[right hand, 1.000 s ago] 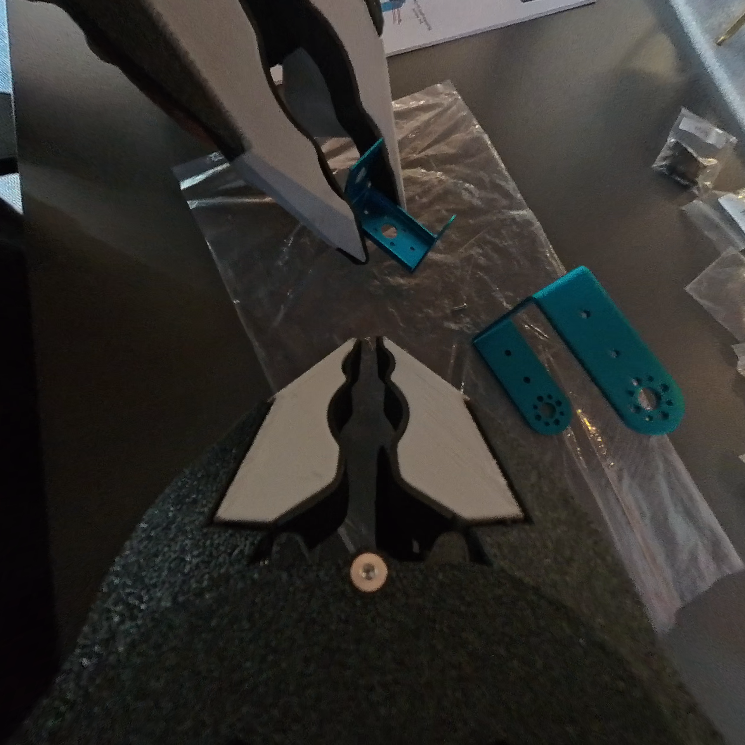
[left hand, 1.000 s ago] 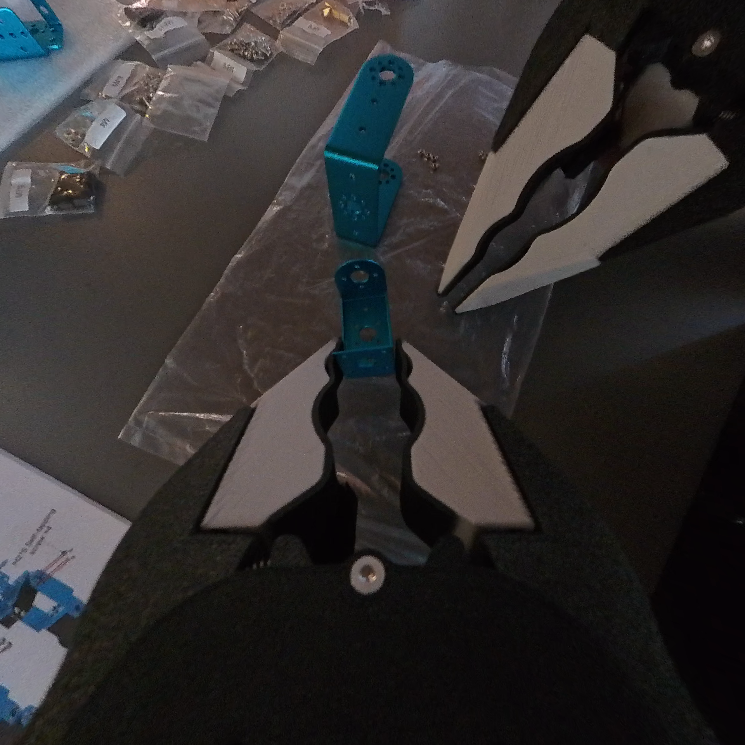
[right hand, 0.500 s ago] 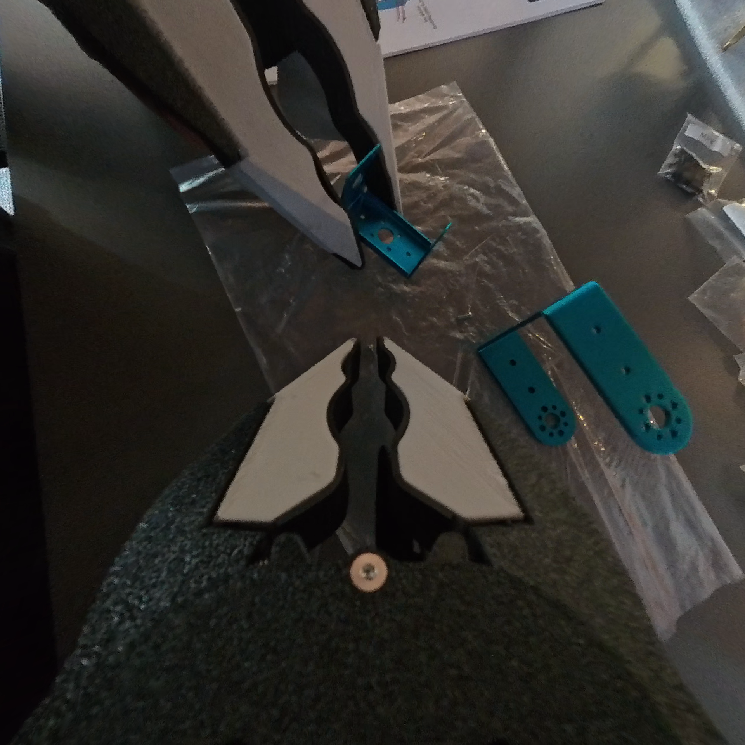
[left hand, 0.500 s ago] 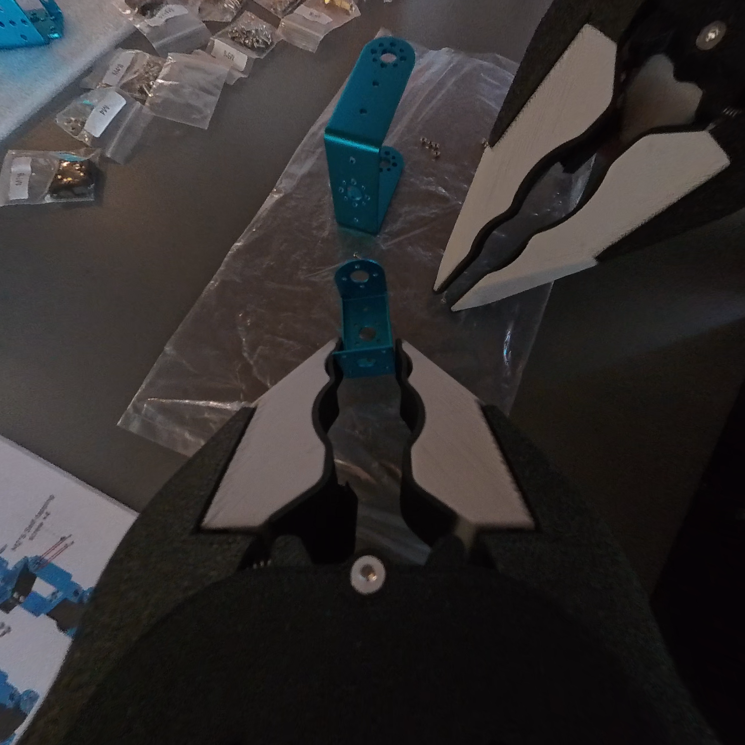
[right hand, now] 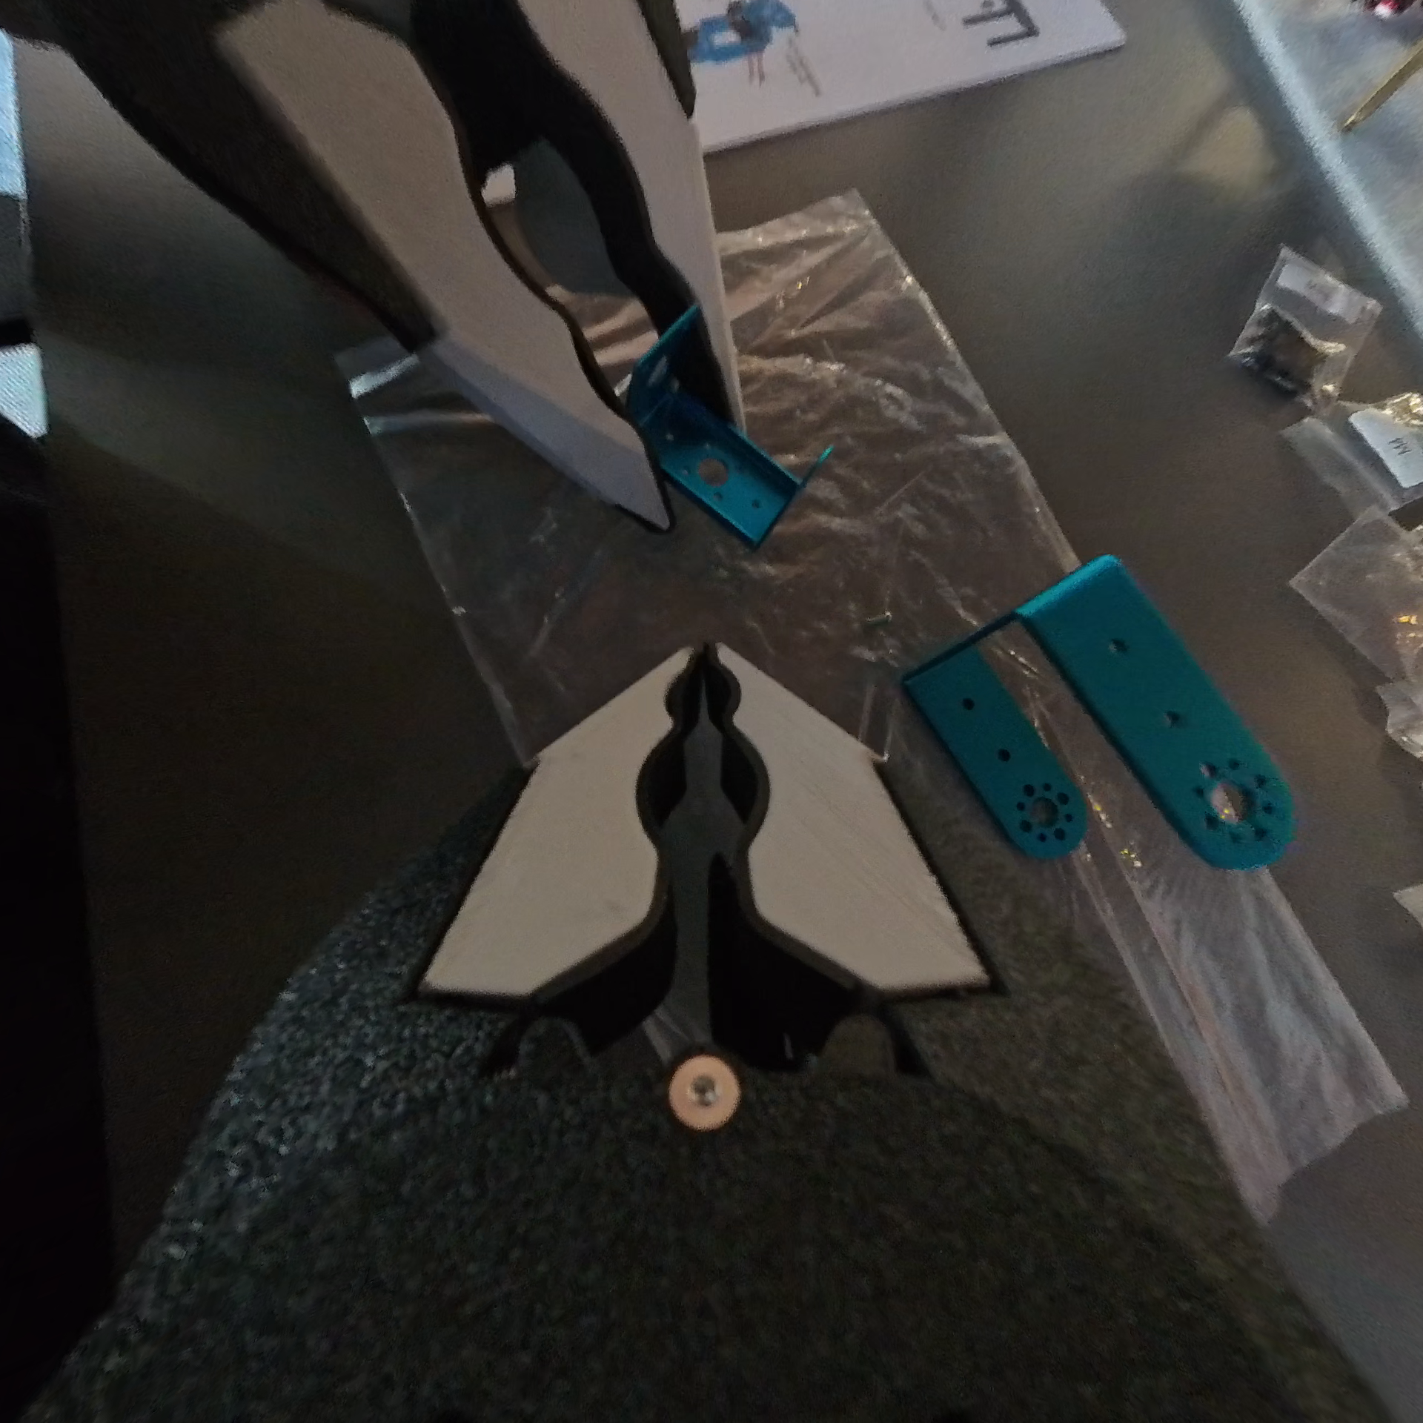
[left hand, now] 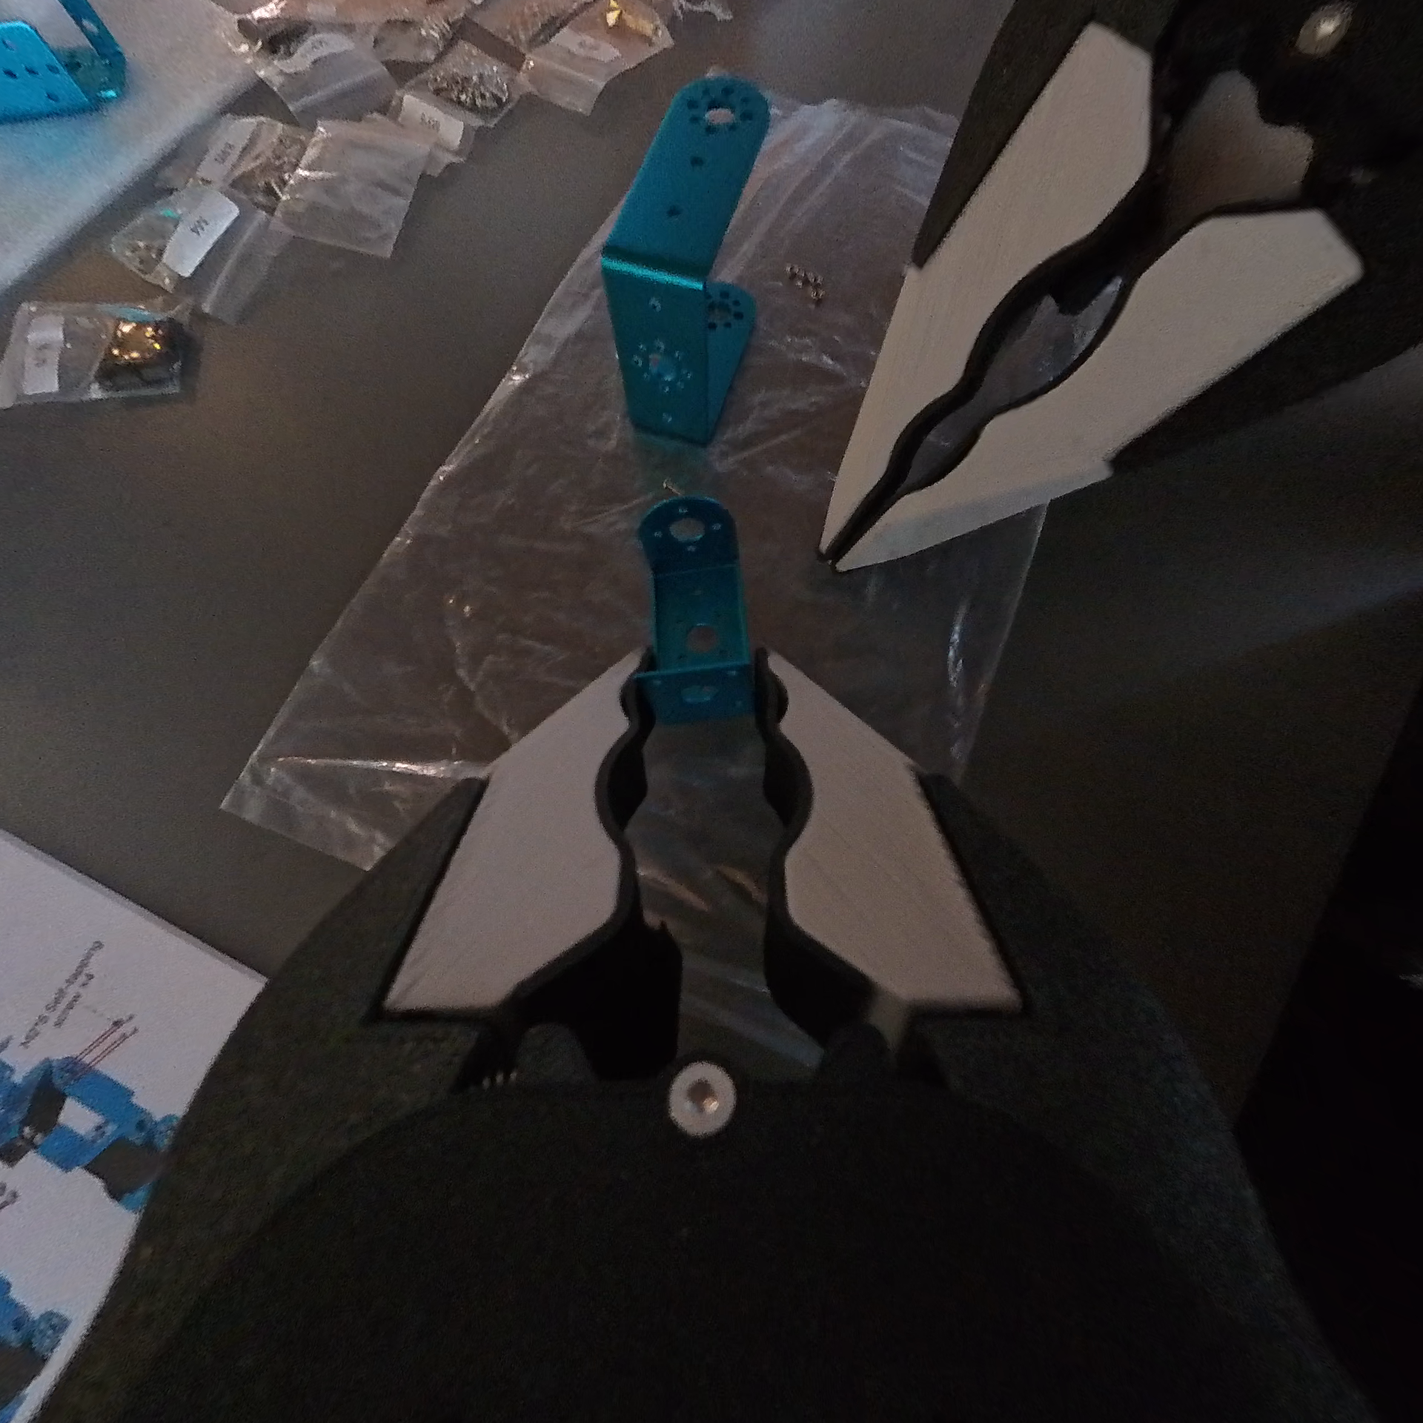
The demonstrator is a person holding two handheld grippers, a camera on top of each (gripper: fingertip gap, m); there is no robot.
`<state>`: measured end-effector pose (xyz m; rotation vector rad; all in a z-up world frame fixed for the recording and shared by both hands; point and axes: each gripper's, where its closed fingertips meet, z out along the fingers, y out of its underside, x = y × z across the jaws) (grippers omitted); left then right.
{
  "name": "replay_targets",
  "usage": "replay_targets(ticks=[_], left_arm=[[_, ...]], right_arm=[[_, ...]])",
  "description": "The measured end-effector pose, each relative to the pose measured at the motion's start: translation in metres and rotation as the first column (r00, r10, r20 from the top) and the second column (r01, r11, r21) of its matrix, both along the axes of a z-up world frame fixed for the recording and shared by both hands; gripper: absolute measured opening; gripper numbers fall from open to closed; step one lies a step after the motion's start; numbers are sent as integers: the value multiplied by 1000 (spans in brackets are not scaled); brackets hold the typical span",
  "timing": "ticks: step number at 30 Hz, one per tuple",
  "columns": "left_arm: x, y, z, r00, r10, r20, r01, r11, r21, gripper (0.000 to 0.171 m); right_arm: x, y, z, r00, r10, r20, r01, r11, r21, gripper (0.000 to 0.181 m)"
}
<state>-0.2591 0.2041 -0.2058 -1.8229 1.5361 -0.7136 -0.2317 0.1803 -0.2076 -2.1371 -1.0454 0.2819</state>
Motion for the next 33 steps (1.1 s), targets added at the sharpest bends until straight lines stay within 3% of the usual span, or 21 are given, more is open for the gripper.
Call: replay_targets(ticks=[1,7,10,12,16,21,23,26,33], left_arm=[[1,0,1,1000,-1,4,1,1000,2,24],[7,1,9,999,-5,50,4,999,33,24],[14,-2,19,994,-21,108,15,998,53,24],[21,-4,26,988,-33,148,24,998,66,24],[34,-1,28,985,-15,171,5,998,60,24],[48,4,33,979,57,195,-61,998,16,24],[52,6,36,974,95,207,-92,995,-26,24],[57,6,44,969,84,232,-89,996,9,24],[58,12,48,972,68,224,-109,978,176,24]], right_arm=[[-1,1,5,1000,-6,-29,6,1000,6,0],[-2,-1,37,963,-40,-266,46,999,15,0],[1,1,56,869,-115,-481,102,993,-52,0],[13,9,60,755,-242,-610,184,970,-157,0],[23,13,73,407,-367,-836,102,928,-358,0],[28,18,85,178,-417,-891,51,909,-415,0],[27,20,88,132,-416,-900,33,909,-415,0],[23,21,89,101,-422,-901,18,906,-423,0],[17,22,82,142,-444,-885,73,896,-438,0]])
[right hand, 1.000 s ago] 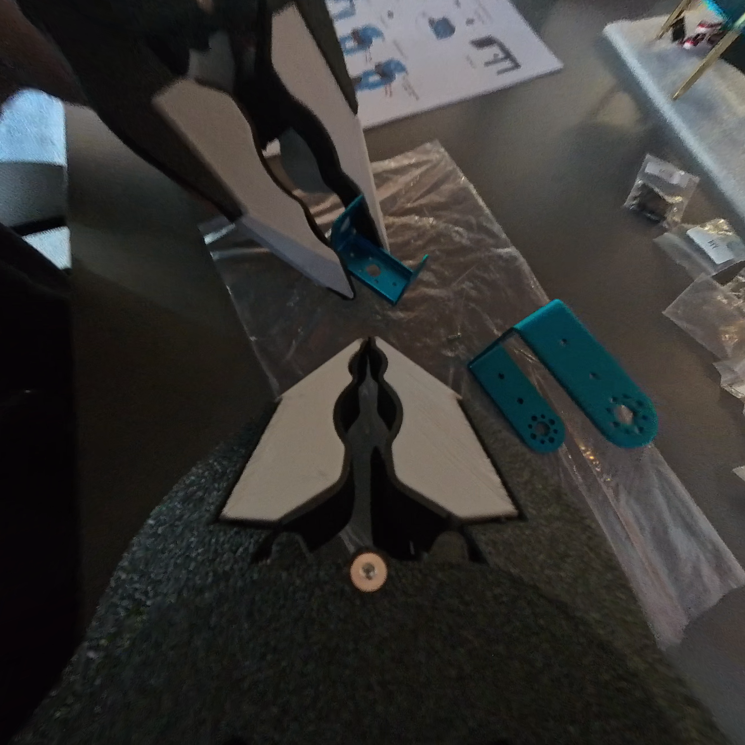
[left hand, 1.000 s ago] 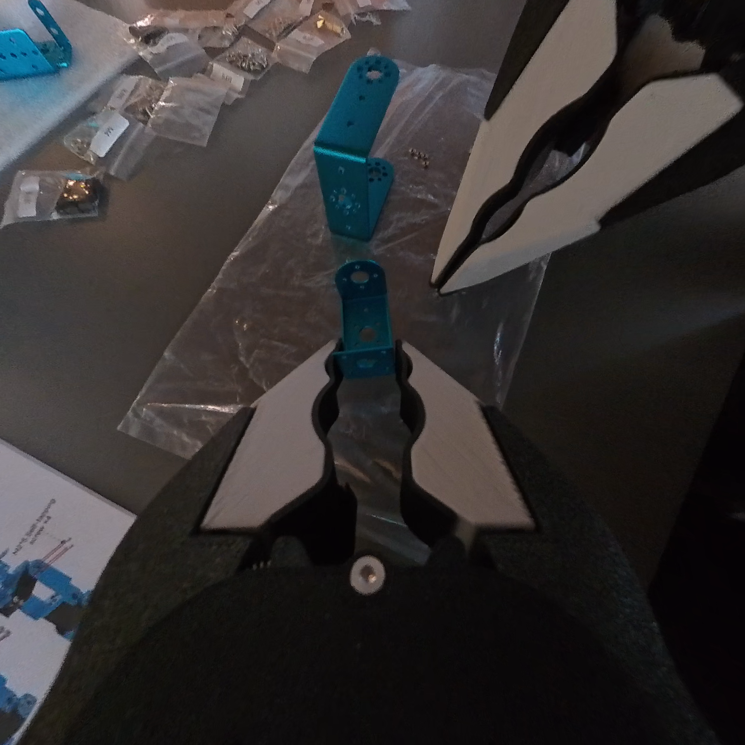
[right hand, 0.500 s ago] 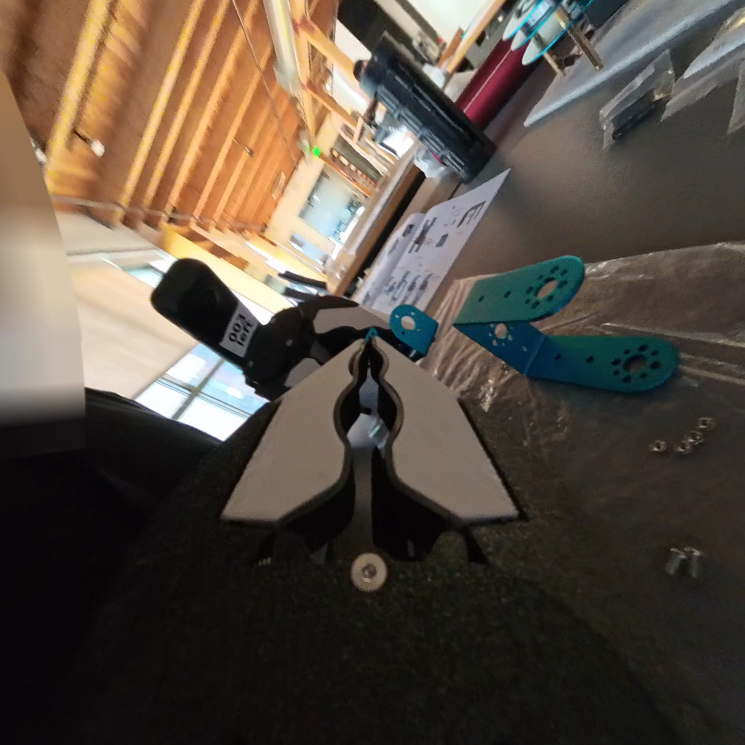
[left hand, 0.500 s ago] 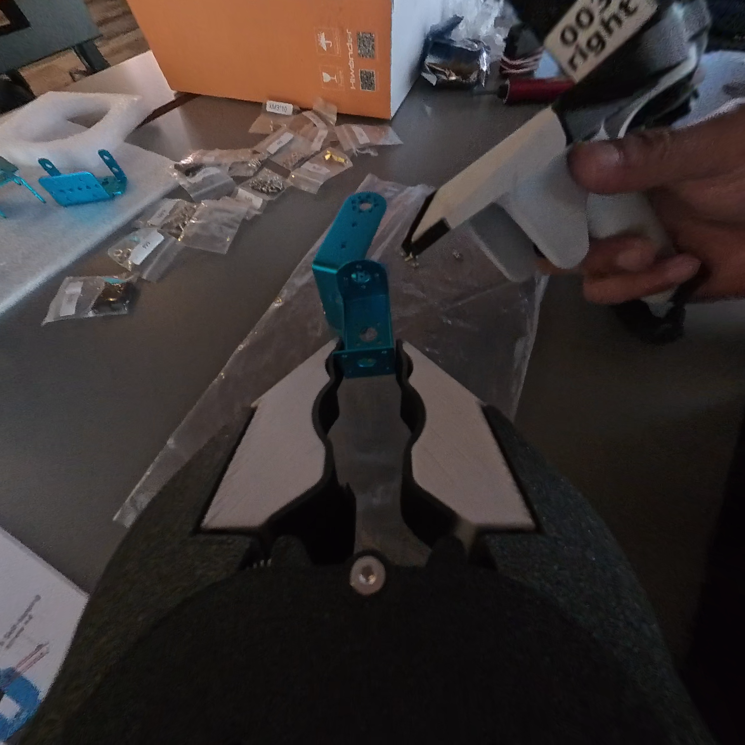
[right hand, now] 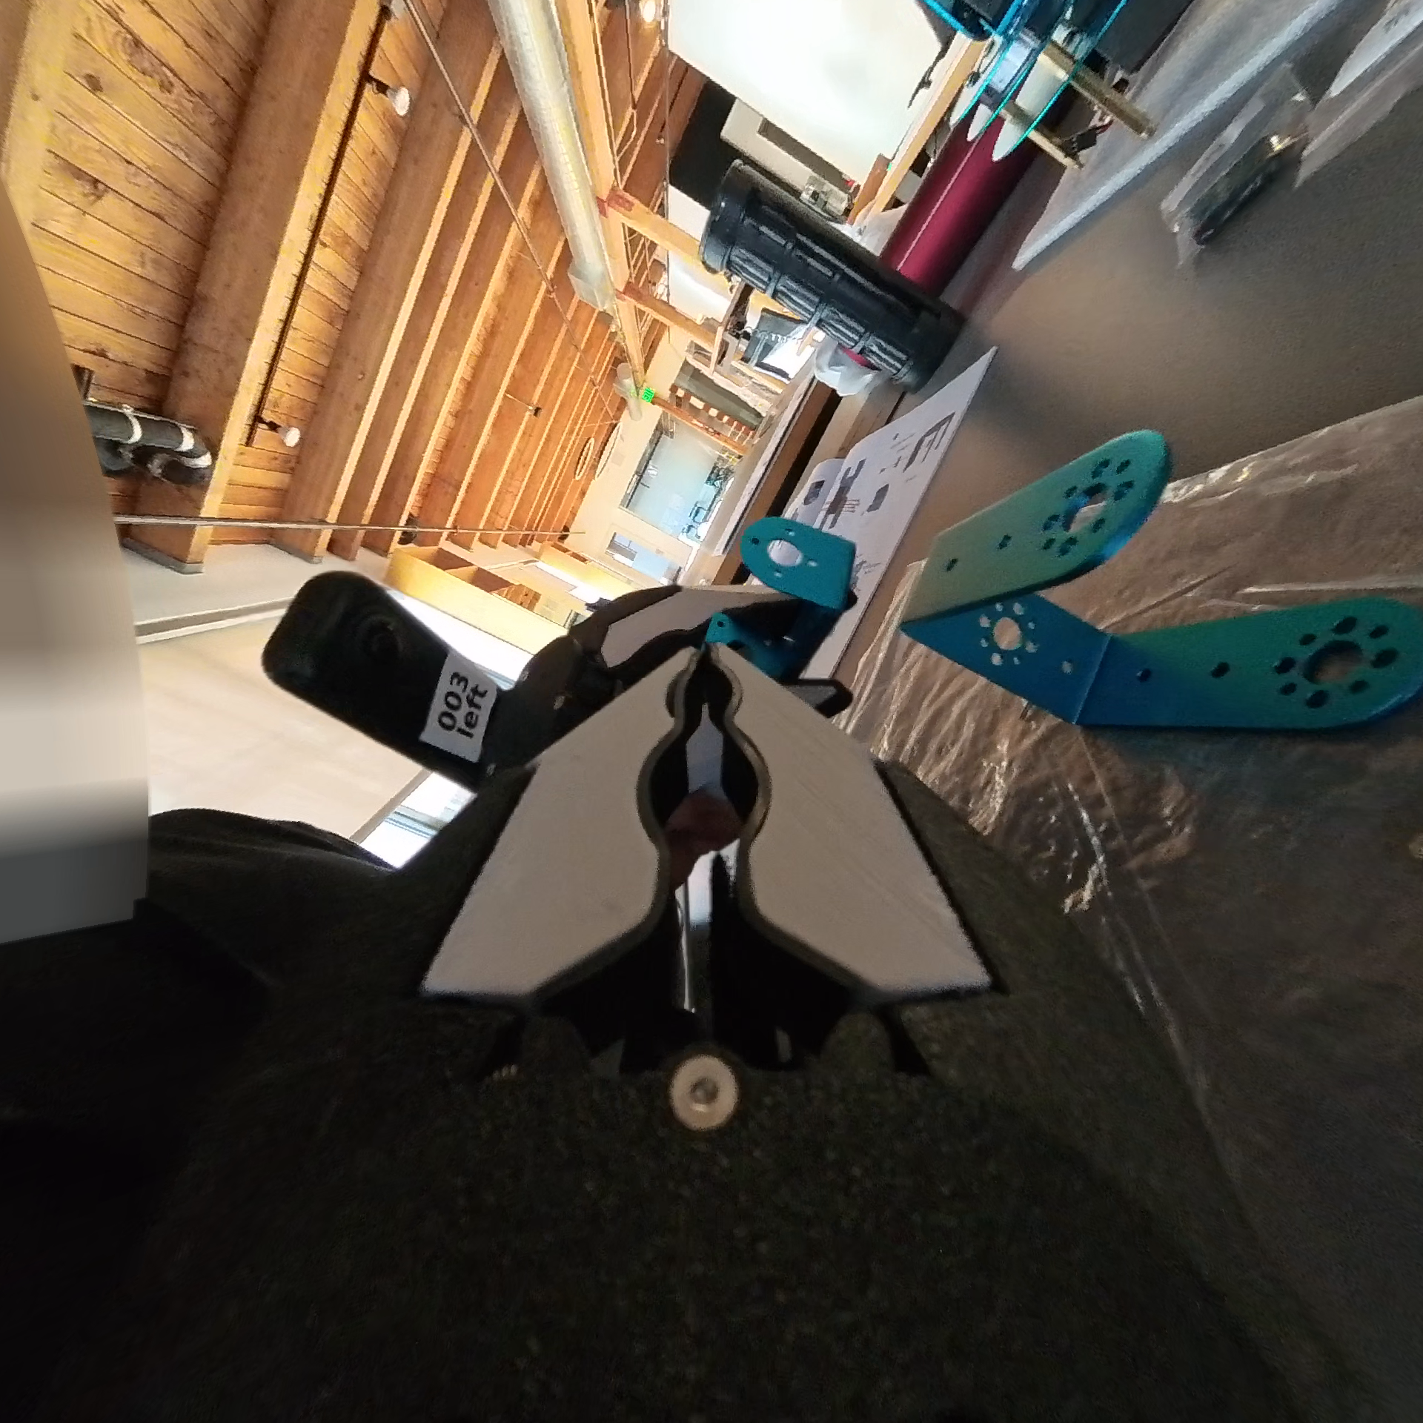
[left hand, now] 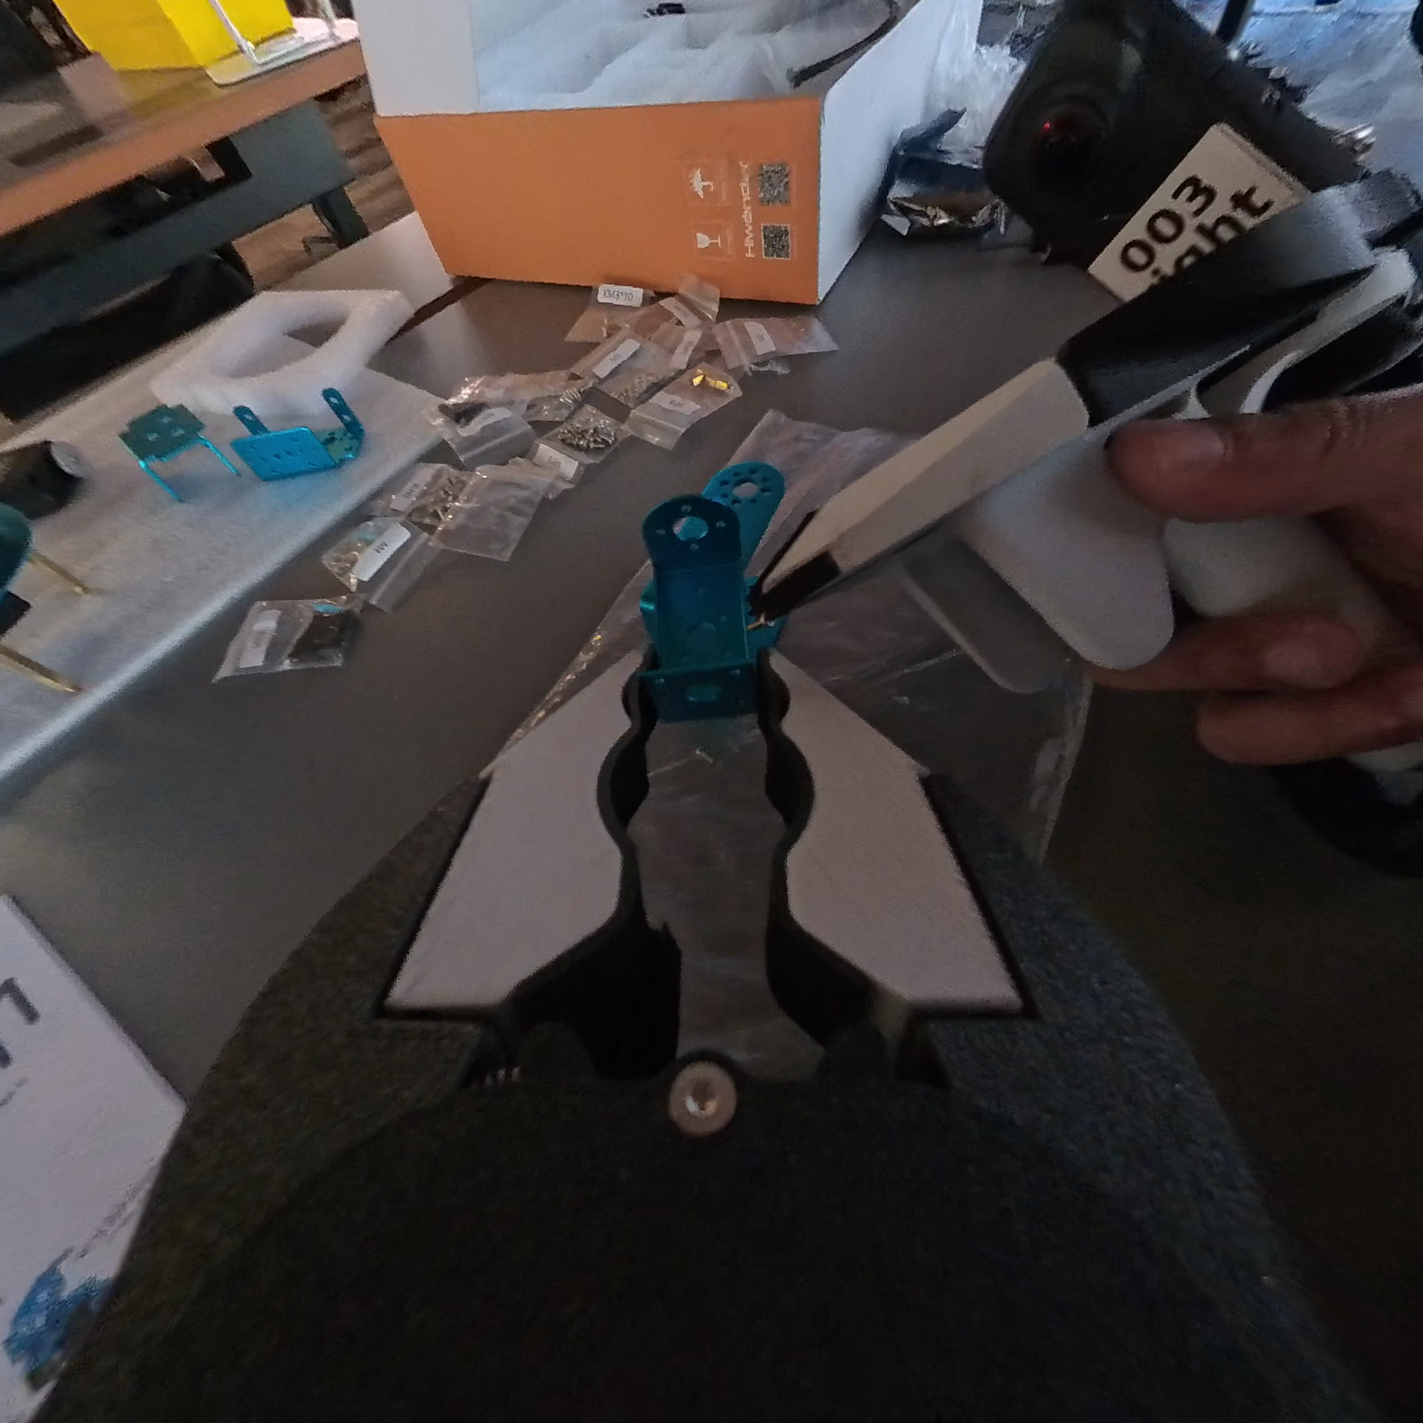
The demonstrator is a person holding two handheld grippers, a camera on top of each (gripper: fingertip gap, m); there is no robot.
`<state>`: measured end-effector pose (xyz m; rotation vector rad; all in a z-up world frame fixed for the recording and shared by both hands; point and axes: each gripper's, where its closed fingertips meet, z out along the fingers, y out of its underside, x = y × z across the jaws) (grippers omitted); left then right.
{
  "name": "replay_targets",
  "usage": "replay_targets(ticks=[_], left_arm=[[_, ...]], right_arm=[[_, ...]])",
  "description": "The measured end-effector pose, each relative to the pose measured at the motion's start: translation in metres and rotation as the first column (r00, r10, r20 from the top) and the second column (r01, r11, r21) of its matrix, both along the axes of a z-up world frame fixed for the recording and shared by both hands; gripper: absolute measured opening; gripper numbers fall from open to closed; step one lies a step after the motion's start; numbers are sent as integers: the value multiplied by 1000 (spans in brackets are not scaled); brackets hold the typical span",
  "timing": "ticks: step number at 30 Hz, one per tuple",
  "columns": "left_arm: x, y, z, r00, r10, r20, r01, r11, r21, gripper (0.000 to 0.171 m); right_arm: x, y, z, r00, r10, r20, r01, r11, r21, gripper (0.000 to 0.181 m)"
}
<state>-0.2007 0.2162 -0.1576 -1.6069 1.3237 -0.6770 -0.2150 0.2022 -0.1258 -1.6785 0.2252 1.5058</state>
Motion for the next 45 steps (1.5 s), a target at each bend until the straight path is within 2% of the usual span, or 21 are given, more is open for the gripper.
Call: replay_targets(ticks=[10,20,24,27,31,33,36,39,42,45], left_arm=[[-1,-2,-1,998,7,-69,1,992,123,24],[-12,3,-9,992,7,-126,11,989,145,24],[-37,5,-35,966,-56,-253,65,997,27,24],[-55,2,-38,956,-97,-276,82,995,-64,24],[-70,3,-42,940,-92,-328,57,992,-117,24],[-75,6,-45,928,-70,-366,35,994,-101,24],[-77,8,-46,904,-56,-423,59,998,-6,24],[-72,0,-43,905,-87,-417,98,995,4,24],[-77,8,-44,895,-49,-443,84,995,60,24],[-84,15,-39,911,-17,-413,47,997,62,24]], right_arm=[[4,4,-9,996,-43,74,44,999,-13,0],[3,2,-15,987,-26,157,29,1000,-12,0],[-6,-2,-17,979,10,205,-12,1000,6,0],[-14,-3,-18,964,19,265,-29,999,32,0],[-30,-8,-20,931,56,361,-90,993,77,0],[-37,-12,-23,908,68,413,-116,989,92,0],[-40,-14,-25,892,68,447,-124,988,97,0],[-38,-14,-25,899,69,432,-121,988,95,0],[-31,-12,-29,887,53,458,-96,993,72,0],[-28,-12,-36,813,48,581,-105,992,64,1]])
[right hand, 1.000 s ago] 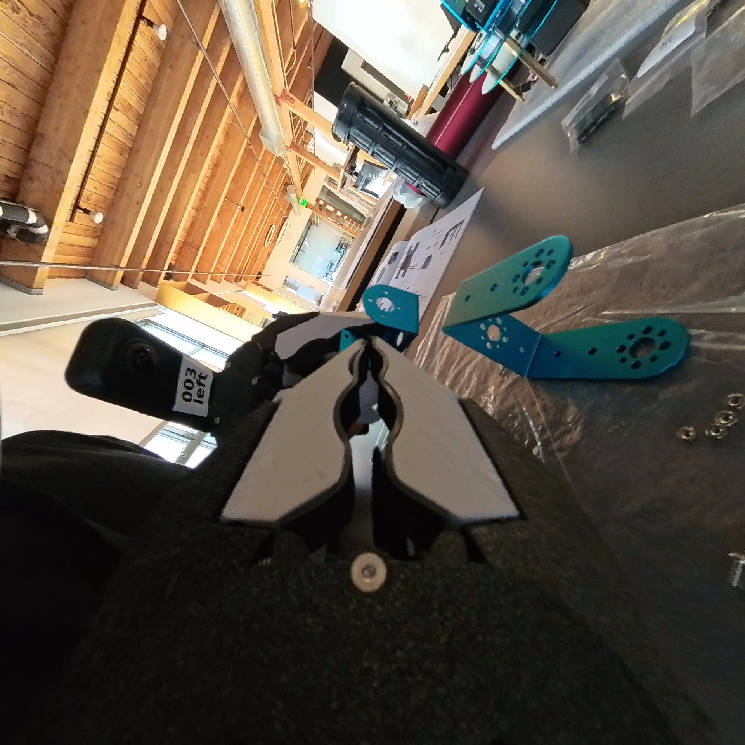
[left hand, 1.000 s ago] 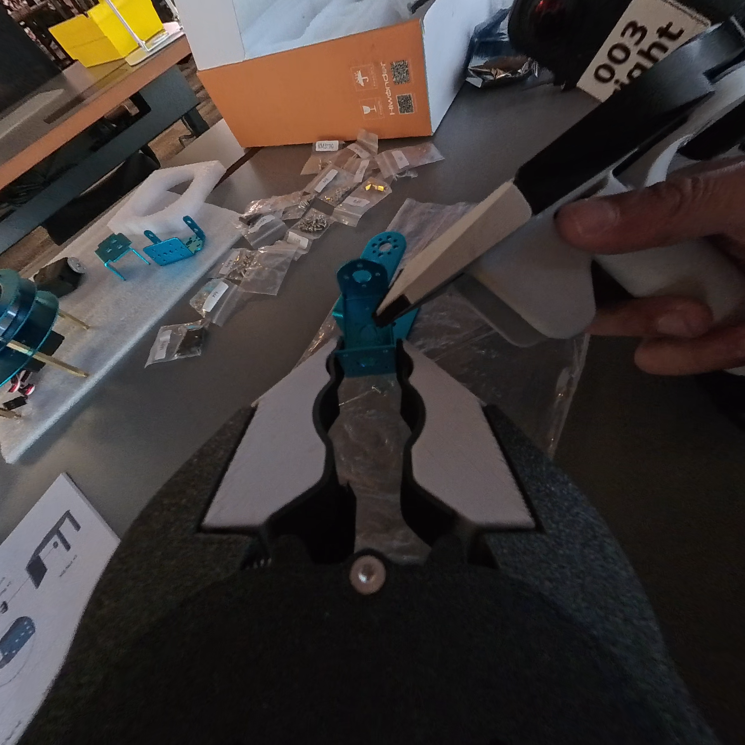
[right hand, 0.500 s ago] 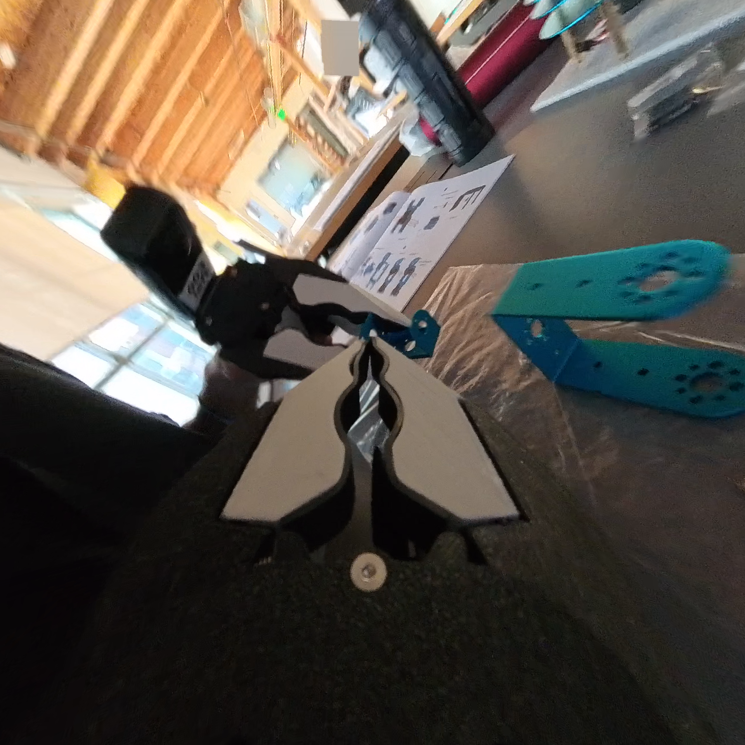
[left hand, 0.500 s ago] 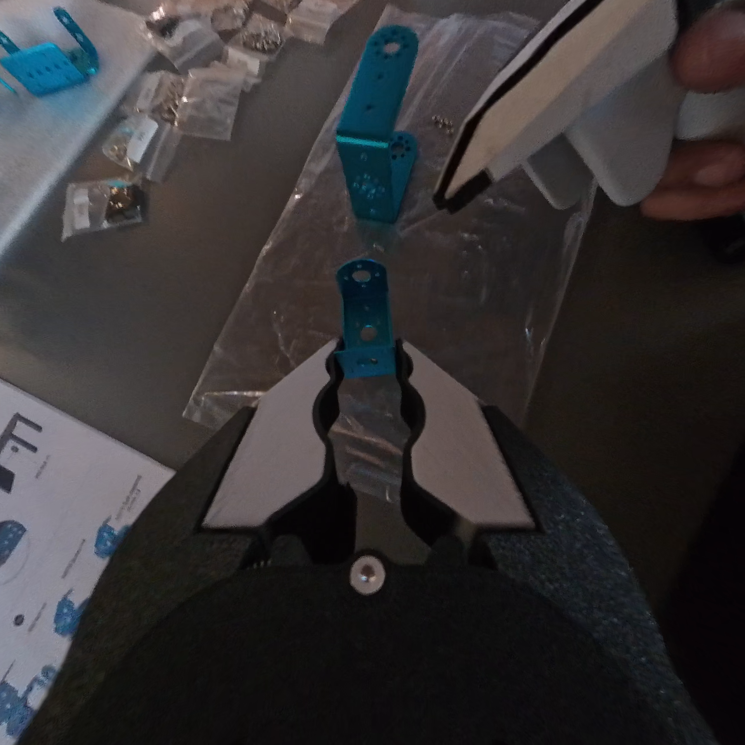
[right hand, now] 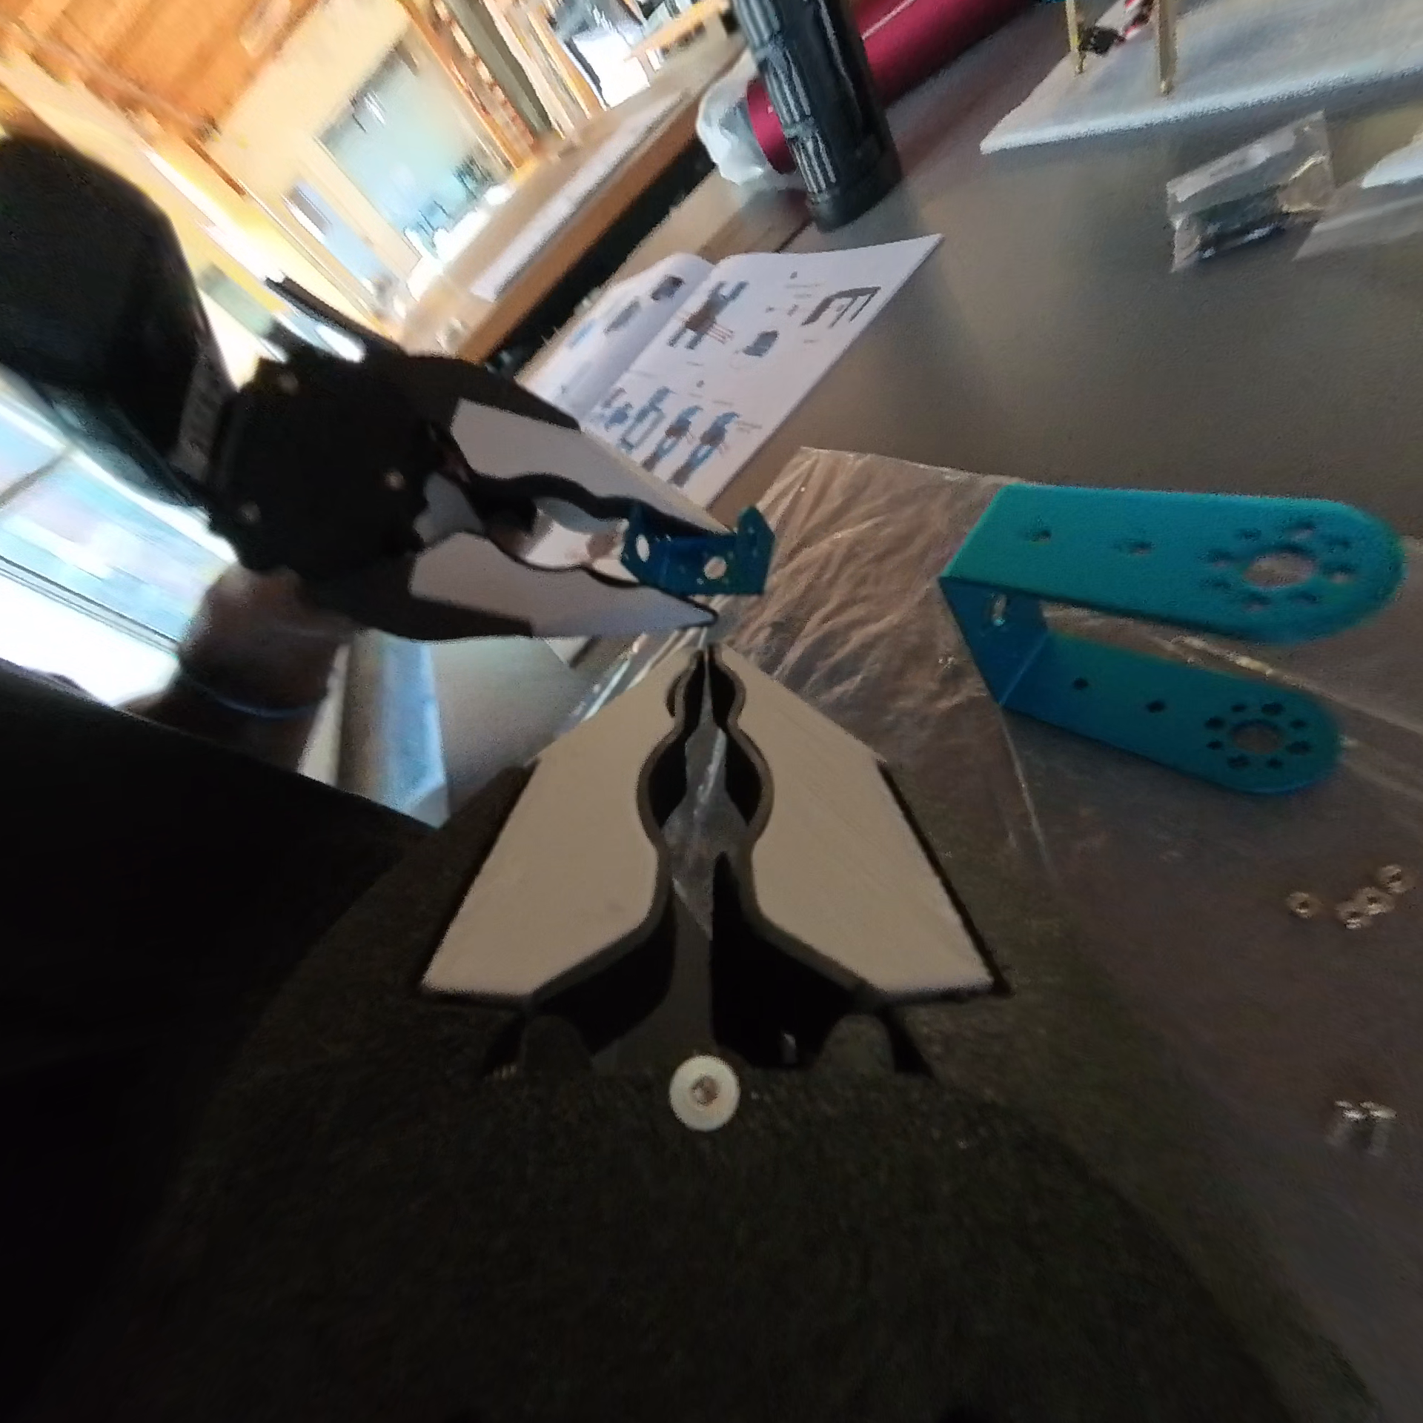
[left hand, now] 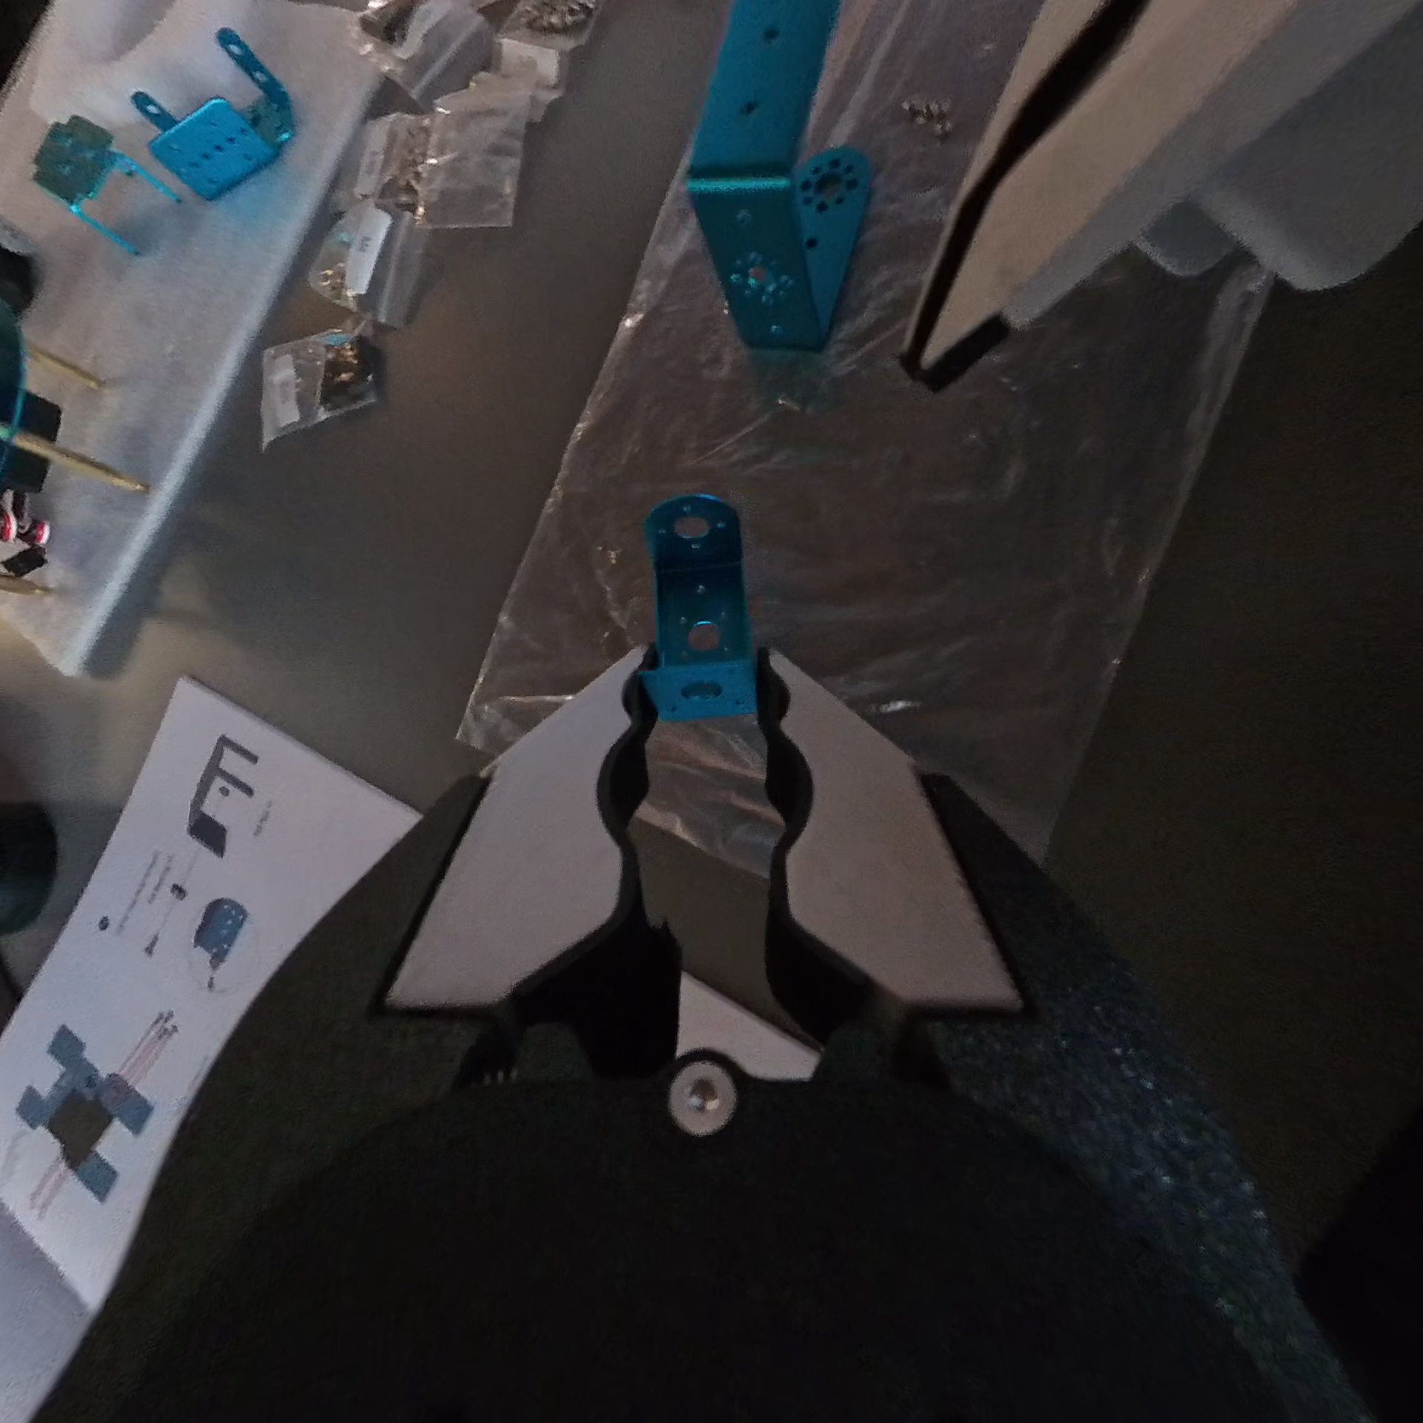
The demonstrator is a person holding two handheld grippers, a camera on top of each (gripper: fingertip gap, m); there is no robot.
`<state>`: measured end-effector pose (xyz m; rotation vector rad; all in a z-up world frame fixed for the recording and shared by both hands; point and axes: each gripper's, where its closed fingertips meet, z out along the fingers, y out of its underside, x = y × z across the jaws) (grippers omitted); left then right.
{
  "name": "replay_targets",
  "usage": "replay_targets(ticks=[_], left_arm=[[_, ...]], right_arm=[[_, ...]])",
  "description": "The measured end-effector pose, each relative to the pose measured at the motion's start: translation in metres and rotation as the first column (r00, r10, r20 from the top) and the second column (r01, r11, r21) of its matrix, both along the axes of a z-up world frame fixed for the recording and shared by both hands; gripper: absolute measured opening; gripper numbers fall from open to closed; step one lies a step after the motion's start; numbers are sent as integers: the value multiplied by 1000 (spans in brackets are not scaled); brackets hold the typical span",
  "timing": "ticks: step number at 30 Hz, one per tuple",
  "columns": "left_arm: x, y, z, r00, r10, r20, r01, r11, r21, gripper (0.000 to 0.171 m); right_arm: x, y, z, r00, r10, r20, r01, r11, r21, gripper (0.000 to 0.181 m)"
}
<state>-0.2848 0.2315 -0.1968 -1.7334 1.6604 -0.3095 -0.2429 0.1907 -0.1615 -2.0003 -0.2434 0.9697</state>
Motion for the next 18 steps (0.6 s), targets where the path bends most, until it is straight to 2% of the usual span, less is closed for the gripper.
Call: replay_targets(ticks=[3,7,11,14,18], left_arm=[[-9,8,8,996,57,71,-53,997,-57,24],[-27,18,8,990,108,96,-101,992,-76,24],[-31,18,8,984,119,132,-106,989,-100,24],[-31,16,8,982,103,159,-86,990,-109,24],[-36,16,9,984,68,167,-56,996,-75,24]], right_arm=[[-7,4,-1,978,30,204,-42,998,54,14],[-6,20,-12,883,18,469,-70,993,95,14],[-18,20,-30,853,117,509,-133,991,-5,15],[-21,26,-42,798,121,591,-139,990,-15,15],[-26,33,-46,780,120,614,-135,991,-21,14]])
